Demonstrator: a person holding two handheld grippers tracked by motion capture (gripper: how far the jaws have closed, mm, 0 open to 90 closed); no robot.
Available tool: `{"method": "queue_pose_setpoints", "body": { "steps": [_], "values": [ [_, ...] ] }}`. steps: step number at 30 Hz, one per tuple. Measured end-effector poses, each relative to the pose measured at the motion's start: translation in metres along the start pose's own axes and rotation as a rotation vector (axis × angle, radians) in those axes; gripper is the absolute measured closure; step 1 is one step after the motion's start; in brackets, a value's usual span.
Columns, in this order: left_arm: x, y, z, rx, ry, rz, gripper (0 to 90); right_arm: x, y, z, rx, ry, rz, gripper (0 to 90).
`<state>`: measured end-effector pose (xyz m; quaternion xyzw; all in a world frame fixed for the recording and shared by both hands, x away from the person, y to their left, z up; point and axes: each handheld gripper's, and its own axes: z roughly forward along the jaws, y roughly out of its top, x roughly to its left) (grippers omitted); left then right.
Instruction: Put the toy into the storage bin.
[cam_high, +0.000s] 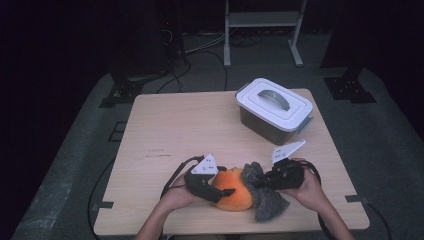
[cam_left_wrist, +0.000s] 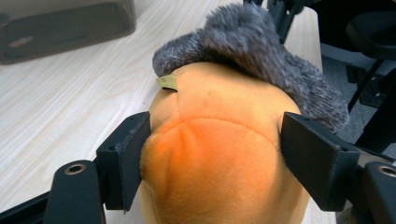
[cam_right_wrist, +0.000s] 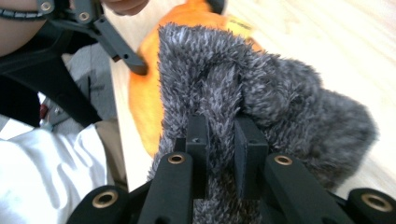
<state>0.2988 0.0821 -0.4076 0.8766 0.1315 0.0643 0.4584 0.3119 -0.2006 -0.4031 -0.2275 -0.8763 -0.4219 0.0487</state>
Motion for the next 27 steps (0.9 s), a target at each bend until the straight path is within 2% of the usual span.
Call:
{"method": "queue_pose_setpoints", "body": {
  "steps": [3, 6, 8, 10, 12, 14, 15, 17, 19, 22, 24, 27],
  "values": [
    [-0.003, 0.001, 0.0, 0.002, -0.002, 0.042, 27.1, 0.003, 0.0, -0.003, -0.026, -0.009, -0.016, 77.9],
    [-0.006, 0.001, 0.0, 0.004, -0.013, 0.07, 28.3, 0.009, 0.009, -0.004, -0.061, -0.02, -0.043, 77.8],
    [-0.006, 0.001, -0.001, 0.008, -0.017, 0.08, 28.8, 0.009, 0.011, -0.003, -0.067, -0.016, -0.039, 77.7],
    [-0.004, 0.0, -0.002, 0.01, -0.02, 0.07, 28.8, 0.006, 0.009, 0.001, -0.062, -0.004, -0.03, 77.7],
    [-0.001, 0.001, -0.002, 0.019, -0.031, 0.038, 26.4, 0.005, 0.005, 0.006, -0.049, 0.004, -0.022, 77.7],
    [-0.001, 0.006, 0.001, 0.063, -0.027, 0.001, 15.2, 0.007, 0.004, 0.009, -0.048, 0.014, -0.015, 77.6],
    [-0.003, 0.008, 0.002, 0.075, -0.025, -0.003, 12.0, 0.009, 0.005, 0.01, -0.046, 0.016, -0.023, 77.7],
    [-0.007, 0.008, 0.005, 0.079, -0.034, 0.02, 15.5, 0.014, 0.008, 0.011, -0.035, 0.018, -0.042, 77.6],
    [-0.009, 0.007, 0.004, 0.07, -0.02, 0.035, 24.5, 0.018, 0.011, 0.01, -0.023, 0.002, -0.062, 77.5],
    [-0.011, 0.007, 0.001, 0.045, -0.023, 0.085, 36.8, 0.022, 0.015, 0.0, -0.077, -0.009, -0.075, 77.5],
    [-0.014, 0.008, 0.002, 0.048, -0.041, 0.123, 38.6, 0.024, 0.018, -0.005, -0.107, -0.016, -0.078, 77.5],
    [-0.015, 0.008, 0.002, 0.062, -0.048, 0.147, 38.3, 0.022, 0.017, -0.001, -0.101, -0.018, -0.073, 77.4]
  ]
}}
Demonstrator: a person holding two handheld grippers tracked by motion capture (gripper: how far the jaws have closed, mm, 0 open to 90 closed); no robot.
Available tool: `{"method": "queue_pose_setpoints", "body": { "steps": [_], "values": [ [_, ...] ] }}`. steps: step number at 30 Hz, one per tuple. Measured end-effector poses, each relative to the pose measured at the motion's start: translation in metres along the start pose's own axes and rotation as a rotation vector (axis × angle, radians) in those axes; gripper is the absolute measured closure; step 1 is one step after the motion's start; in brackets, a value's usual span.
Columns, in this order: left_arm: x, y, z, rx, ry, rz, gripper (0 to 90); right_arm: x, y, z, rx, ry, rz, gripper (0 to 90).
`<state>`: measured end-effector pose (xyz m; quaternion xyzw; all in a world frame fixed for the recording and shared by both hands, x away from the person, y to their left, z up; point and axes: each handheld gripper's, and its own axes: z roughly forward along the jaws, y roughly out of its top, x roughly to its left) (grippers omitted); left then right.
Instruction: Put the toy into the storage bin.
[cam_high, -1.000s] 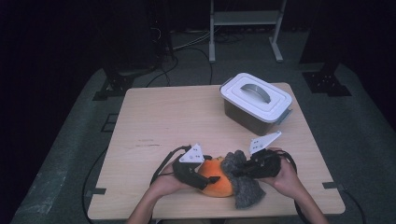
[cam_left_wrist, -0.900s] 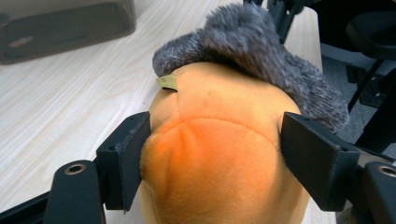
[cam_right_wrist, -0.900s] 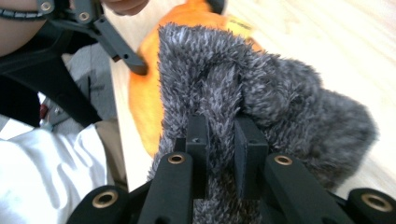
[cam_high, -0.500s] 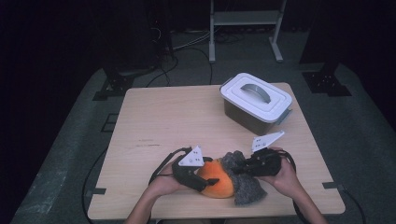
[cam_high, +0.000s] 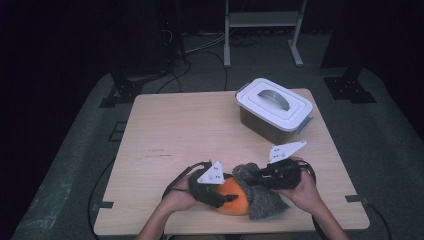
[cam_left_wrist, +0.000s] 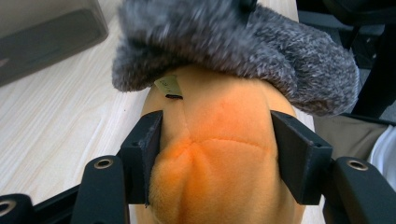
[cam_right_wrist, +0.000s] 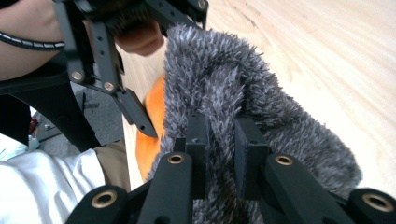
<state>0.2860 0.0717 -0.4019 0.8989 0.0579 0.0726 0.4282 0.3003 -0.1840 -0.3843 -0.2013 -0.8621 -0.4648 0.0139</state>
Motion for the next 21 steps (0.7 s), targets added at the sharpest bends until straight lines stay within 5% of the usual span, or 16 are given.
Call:
{"method": "queue_pose_setpoints", "body": {
  "steps": [7, 9, 13, 17, 21],
  "values": [
    [0.014, -0.012, -0.006, -0.007, -0.042, -0.071, 35.6, -0.011, -0.017, 0.005, 0.054, 0.014, 0.035, 77.0],
    [0.014, -0.011, -0.005, -0.004, -0.07, -0.108, 28.7, -0.012, -0.022, 0.007, 0.051, 0.034, 0.056, 77.1],
    [0.014, -0.005, 0.002, 0.037, -0.055, -0.158, 11.5, -0.009, -0.02, 0.01, 0.061, 0.03, 0.037, 76.9],
    [0.012, -0.007, 0.004, 0.023, -0.034, -0.121, 30.7, -0.009, -0.021, 0.008, 0.065, 0.024, 0.042, 76.9],
    [0.007, -0.001, -0.001, -0.046, 0.026, -0.031, 39.8, -0.011, -0.017, -0.001, 0.038, 0.008, 0.042, 77.6]
  ]
}}
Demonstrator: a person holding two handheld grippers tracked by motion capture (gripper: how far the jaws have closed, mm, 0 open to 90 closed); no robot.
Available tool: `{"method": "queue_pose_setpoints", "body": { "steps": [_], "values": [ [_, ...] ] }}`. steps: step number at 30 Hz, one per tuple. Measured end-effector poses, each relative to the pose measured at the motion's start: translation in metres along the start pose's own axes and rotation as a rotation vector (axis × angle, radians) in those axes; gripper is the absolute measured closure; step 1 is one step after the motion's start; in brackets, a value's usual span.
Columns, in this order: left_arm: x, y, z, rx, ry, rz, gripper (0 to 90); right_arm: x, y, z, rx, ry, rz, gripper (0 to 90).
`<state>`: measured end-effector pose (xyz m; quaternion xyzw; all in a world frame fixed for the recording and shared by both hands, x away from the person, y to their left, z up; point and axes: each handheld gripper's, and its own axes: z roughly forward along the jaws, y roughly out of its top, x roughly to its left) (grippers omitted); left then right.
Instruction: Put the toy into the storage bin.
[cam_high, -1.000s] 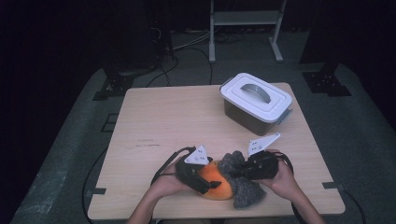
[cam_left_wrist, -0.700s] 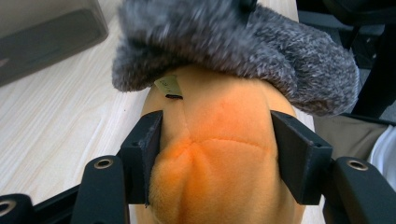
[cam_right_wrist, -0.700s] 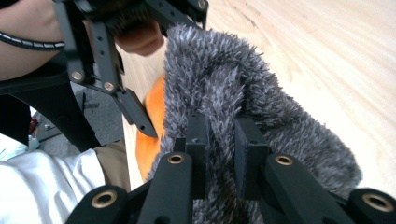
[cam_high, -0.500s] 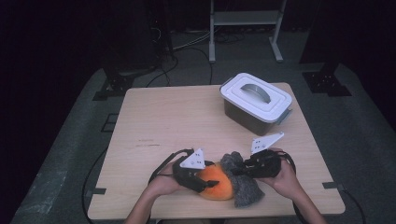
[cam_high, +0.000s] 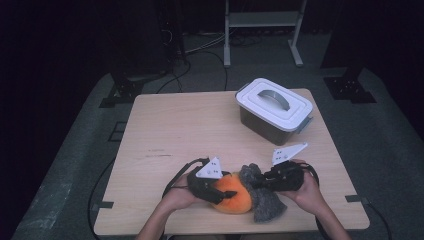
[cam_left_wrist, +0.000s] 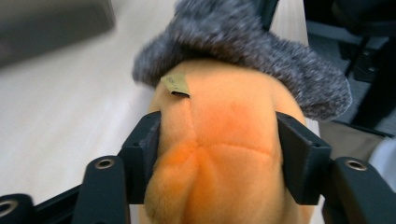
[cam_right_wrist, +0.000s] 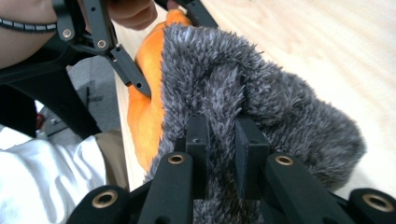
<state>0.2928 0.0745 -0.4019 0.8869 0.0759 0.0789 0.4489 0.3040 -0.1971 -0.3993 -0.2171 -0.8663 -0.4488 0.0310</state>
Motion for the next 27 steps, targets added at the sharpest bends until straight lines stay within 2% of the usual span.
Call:
{"method": "queue_pose_setpoints", "body": {
  "steps": [1, 2, 4, 5, 6, 7, 9, 11, 13, 15, 18, 22, 25, 27],
  "values": [
    [-0.002, 0.002, -0.001, -0.024, 0.035, 0.041, 40.4, 0.0, 0.001, -0.002, -0.005, -0.006, -0.003, 77.6],
    [-0.003, 0.003, -0.001, -0.038, 0.058, 0.063, 40.4, 0.001, 0.002, -0.006, -0.018, -0.018, -0.009, 77.8],
    [-0.002, 0.002, 0.001, -0.065, 0.057, 0.066, 39.1, 0.002, 0.004, -0.011, -0.039, -0.031, -0.01, 78.0],
    [-0.001, 0.001, 0.003, -0.06, 0.048, 0.062, 36.8, 0.002, 0.005, -0.012, -0.045, -0.035, -0.01, 78.0],
    [0.001, -0.002, 0.007, -0.031, 0.028, 0.029, 32.9, 0.001, 0.005, -0.012, -0.041, -0.037, -0.008, 78.0],
    [0.003, -0.004, 0.01, -0.023, 0.01, -0.013, 26.2, 0.0, 0.004, -0.009, -0.028, -0.047, -0.004, 78.0],
    [0.006, -0.004, 0.011, -0.027, -0.003, -0.058, 18.0, 0.0, 0.0, 0.001, -0.004, -0.041, -0.004, 78.0],
    [0.006, -0.004, 0.009, -0.021, -0.004, -0.053, 19.8, 0.003, 0.0, 0.005, -0.003, -0.024, -0.006, 77.8],
    [0.005, -0.007, 0.007, -0.016, -0.004, -0.029, 28.7, 0.005, 0.001, 0.005, 0.005, -0.03, -0.019, 77.8],
    [0.005, -0.01, 0.005, -0.014, -0.011, -0.005, 33.8, 0.004, 0.0, 0.005, 0.002, -0.017, -0.019, 77.8],
    [0.007, -0.014, 0.002, -0.014, -0.022, 0.005, 35.4, 0.001, -0.003, 0.004, 0.002, 0.001, -0.011, 77.7],
    [0.01, -0.02, -0.002, -0.032, -0.039, -0.008, 37.1, -0.006, -0.008, 0.002, 0.013, 0.009, 0.011, 77.5],
    [0.008, -0.021, -0.001, -0.03, -0.057, 0.01, 37.9, -0.008, -0.007, -0.005, -0.023, 0.008, 0.023, 77.5],
    [0.005, -0.019, 0.0, -0.023, -0.069, 0.043, 37.9, -0.006, -0.002, -0.008, -0.062, 0.011, 0.022, 77.5]
  ]
}}
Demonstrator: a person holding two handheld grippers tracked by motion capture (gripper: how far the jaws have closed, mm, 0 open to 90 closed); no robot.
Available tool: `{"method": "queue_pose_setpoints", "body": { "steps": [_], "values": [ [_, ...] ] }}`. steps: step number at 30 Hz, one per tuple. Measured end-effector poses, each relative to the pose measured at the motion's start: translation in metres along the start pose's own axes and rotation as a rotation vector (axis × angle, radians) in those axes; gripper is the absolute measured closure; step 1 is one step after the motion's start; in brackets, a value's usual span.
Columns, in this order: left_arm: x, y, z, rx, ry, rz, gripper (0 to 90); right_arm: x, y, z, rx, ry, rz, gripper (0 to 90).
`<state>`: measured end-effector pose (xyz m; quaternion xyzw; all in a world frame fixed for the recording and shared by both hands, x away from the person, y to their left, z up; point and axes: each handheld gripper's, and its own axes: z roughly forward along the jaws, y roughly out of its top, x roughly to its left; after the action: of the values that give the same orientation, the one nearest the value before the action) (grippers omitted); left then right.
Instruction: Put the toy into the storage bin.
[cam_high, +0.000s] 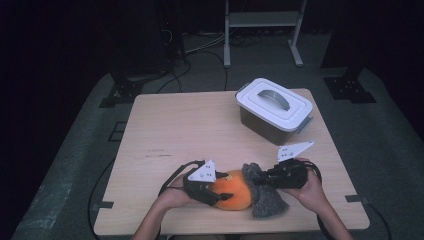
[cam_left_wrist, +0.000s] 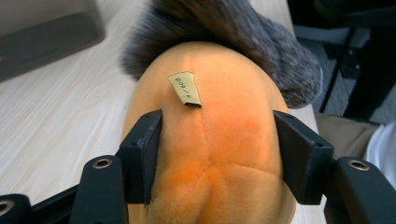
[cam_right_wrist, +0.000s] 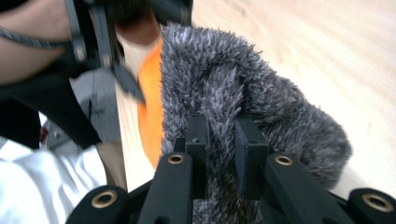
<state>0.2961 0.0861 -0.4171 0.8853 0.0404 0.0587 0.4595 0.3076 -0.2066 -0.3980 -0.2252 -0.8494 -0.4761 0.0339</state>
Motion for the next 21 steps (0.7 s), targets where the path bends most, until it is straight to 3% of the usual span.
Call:
{"method": "queue_pose_setpoints", "body": {
  "steps": [8, 16, 21],
  "values": [
    [0.0, 0.0, -0.002, 0.023, -0.014, 0.031, 37.9, 0.003, 0.003, 0.01, 0.015, 0.019, -0.007, 77.4],
    [0.007, -0.011, -0.011, -0.005, -0.04, -0.021, 35.8, -0.01, -0.012, 0.012, 0.052, 0.06, 0.042, 77.0],
    [0.007, -0.012, -0.013, -0.001, -0.043, -0.012, 35.8, -0.012, -0.013, 0.007, 0.059, 0.045, 0.05, 77.3]
  ]
}}
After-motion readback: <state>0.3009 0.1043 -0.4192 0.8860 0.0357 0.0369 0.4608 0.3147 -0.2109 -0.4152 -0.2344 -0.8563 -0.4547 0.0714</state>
